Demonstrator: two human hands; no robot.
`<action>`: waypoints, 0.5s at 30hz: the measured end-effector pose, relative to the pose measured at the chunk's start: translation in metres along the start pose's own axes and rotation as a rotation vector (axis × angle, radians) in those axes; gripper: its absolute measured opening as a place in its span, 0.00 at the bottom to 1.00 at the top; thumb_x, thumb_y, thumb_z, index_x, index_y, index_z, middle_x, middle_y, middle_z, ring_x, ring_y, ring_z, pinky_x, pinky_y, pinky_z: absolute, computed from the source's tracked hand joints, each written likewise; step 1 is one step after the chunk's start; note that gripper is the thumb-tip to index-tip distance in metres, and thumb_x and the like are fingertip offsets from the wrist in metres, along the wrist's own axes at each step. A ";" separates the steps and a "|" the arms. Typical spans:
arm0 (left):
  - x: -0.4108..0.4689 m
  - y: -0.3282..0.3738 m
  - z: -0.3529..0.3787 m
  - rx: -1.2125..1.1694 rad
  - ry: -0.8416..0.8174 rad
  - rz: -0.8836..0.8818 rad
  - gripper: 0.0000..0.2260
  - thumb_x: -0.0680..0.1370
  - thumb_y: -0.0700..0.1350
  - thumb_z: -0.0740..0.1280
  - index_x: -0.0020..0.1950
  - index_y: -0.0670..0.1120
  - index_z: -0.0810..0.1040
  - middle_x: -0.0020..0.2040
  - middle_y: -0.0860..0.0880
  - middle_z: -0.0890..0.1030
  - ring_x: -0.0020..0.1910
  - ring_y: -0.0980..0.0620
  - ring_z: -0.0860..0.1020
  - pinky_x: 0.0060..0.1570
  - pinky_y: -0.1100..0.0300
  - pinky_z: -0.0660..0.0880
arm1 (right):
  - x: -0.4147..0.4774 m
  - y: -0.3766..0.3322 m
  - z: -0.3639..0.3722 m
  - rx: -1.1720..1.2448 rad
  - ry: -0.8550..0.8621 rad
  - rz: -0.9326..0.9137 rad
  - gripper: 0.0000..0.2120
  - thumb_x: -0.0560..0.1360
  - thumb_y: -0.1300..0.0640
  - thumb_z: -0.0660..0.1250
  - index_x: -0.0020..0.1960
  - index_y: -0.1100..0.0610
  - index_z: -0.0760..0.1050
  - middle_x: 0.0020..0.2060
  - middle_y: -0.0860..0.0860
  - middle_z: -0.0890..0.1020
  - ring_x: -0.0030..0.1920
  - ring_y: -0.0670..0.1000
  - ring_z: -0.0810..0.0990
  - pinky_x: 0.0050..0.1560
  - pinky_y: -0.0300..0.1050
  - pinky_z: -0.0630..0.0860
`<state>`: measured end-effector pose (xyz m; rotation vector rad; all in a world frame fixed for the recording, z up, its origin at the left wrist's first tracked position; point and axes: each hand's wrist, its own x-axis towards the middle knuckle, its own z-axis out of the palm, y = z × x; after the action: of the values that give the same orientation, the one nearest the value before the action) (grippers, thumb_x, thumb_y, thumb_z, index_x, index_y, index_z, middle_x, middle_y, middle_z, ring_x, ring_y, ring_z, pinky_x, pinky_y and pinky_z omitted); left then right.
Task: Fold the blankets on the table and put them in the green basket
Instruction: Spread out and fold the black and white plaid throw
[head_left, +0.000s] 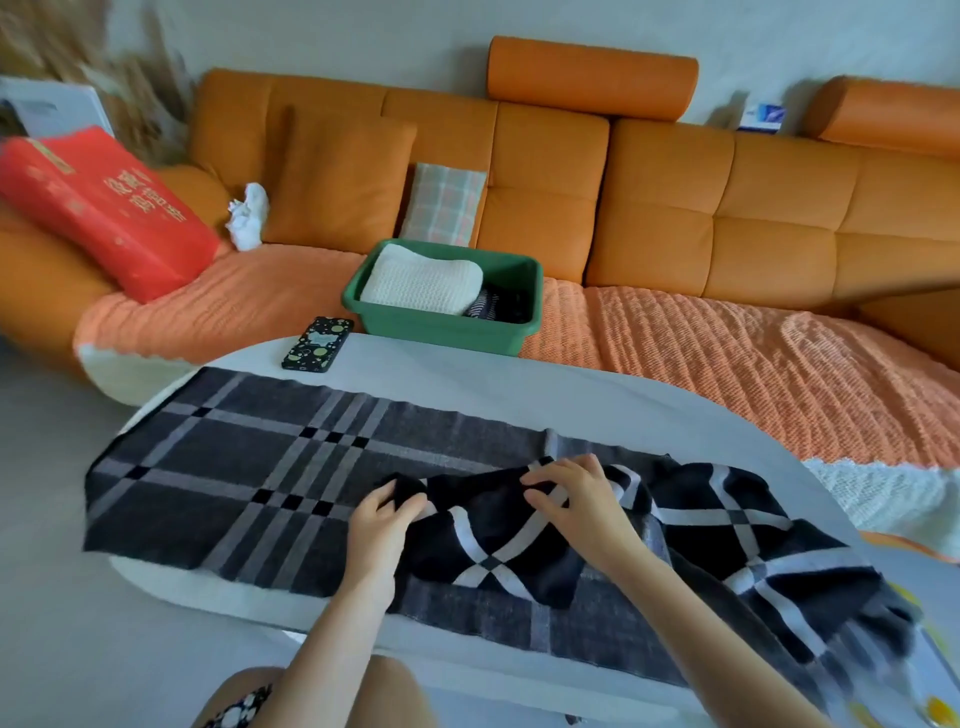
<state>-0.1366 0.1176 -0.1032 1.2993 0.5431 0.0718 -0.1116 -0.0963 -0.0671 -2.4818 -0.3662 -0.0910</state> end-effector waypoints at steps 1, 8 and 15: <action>-0.002 0.002 0.002 0.022 0.004 0.040 0.20 0.75 0.36 0.68 0.67 0.42 0.72 0.60 0.45 0.77 0.59 0.48 0.75 0.59 0.54 0.72 | 0.013 -0.005 0.000 0.031 -0.050 0.013 0.14 0.76 0.53 0.66 0.61 0.48 0.76 0.51 0.41 0.73 0.58 0.46 0.65 0.56 0.36 0.64; -0.006 0.013 0.001 0.064 -0.065 0.277 0.13 0.76 0.32 0.64 0.57 0.45 0.79 0.52 0.53 0.81 0.55 0.59 0.78 0.51 0.70 0.74 | 0.095 -0.041 0.030 0.177 -0.586 -0.018 0.32 0.75 0.46 0.66 0.75 0.45 0.56 0.74 0.46 0.61 0.73 0.49 0.60 0.72 0.47 0.59; -0.001 0.016 -0.013 0.020 0.002 0.265 0.10 0.77 0.38 0.64 0.56 0.49 0.79 0.52 0.55 0.81 0.51 0.62 0.79 0.51 0.60 0.76 | 0.126 -0.059 0.045 0.262 -0.606 -0.019 0.03 0.73 0.53 0.71 0.42 0.52 0.78 0.34 0.40 0.80 0.39 0.40 0.78 0.46 0.36 0.71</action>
<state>-0.1391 0.1334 -0.0906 1.3851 0.3716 0.2873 -0.0089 0.0059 -0.0505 -2.1984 -0.6064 0.6718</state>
